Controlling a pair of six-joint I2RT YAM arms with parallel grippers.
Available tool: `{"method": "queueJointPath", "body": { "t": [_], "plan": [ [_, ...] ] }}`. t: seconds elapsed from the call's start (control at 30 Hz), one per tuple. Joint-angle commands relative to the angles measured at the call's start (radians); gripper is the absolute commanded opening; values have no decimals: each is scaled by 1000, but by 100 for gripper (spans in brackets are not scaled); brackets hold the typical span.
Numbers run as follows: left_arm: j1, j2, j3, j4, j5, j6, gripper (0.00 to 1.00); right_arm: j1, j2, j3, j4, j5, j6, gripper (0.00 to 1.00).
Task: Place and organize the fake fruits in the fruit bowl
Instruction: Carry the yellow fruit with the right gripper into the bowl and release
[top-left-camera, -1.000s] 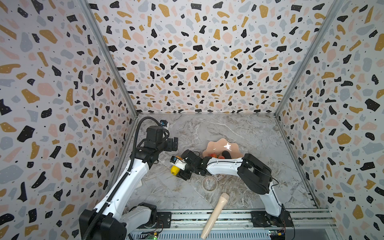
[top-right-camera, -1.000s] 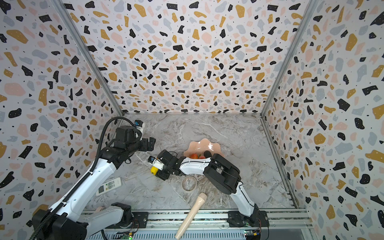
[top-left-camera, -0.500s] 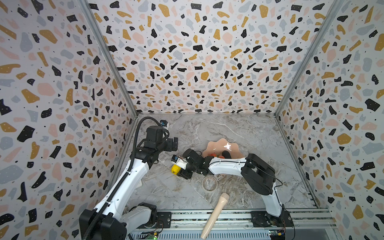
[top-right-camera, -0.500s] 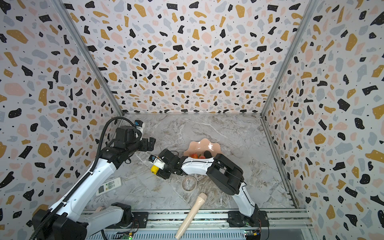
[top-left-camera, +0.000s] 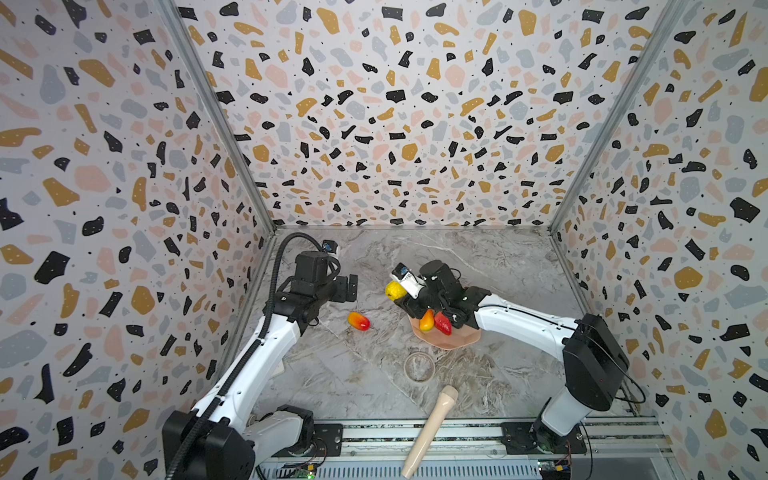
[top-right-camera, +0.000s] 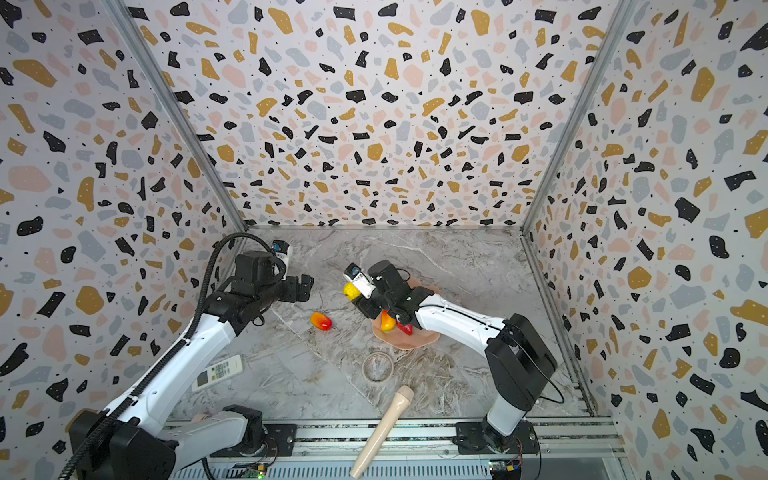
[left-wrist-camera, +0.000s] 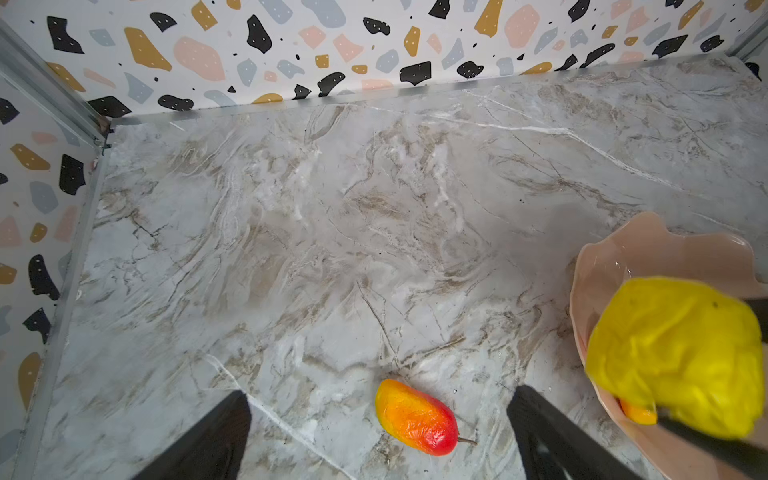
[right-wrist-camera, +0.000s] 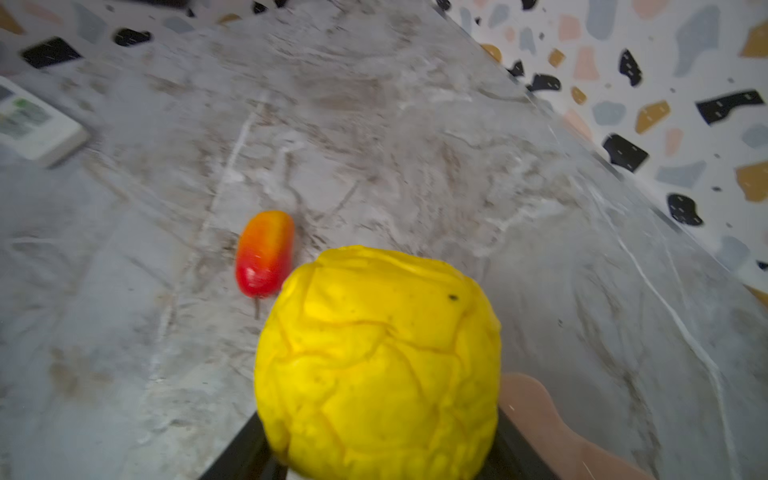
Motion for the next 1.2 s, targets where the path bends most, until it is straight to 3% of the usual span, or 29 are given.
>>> {"method": "queueJointPath", "body": {
  "t": [0.0, 0.23, 0.67, 0.77, 1.0, 1.17],
  "plan": [
    [0, 4, 2, 30, 14, 13, 100, -65, 11, -8, -124, 116, 3, 42],
    [0, 9, 5, 29, 17, 13, 99, -188, 43, -14, -167, 157, 50, 42],
    [0, 11, 2, 29, 18, 15, 100, -214, 88, -28, -177, 41, 74, 50],
    [0, 9, -1, 28, 19, 14, 100, -214, 82, -31, -180, 29, 77, 58],
    [0, 10, -5, 33, 20, 14, 100, -214, 47, -25, -193, 41, 74, 91],
    [0, 7, -10, 35, 22, 14, 100, -211, 7, -2, -218, 55, 67, 99]
  ]
}}
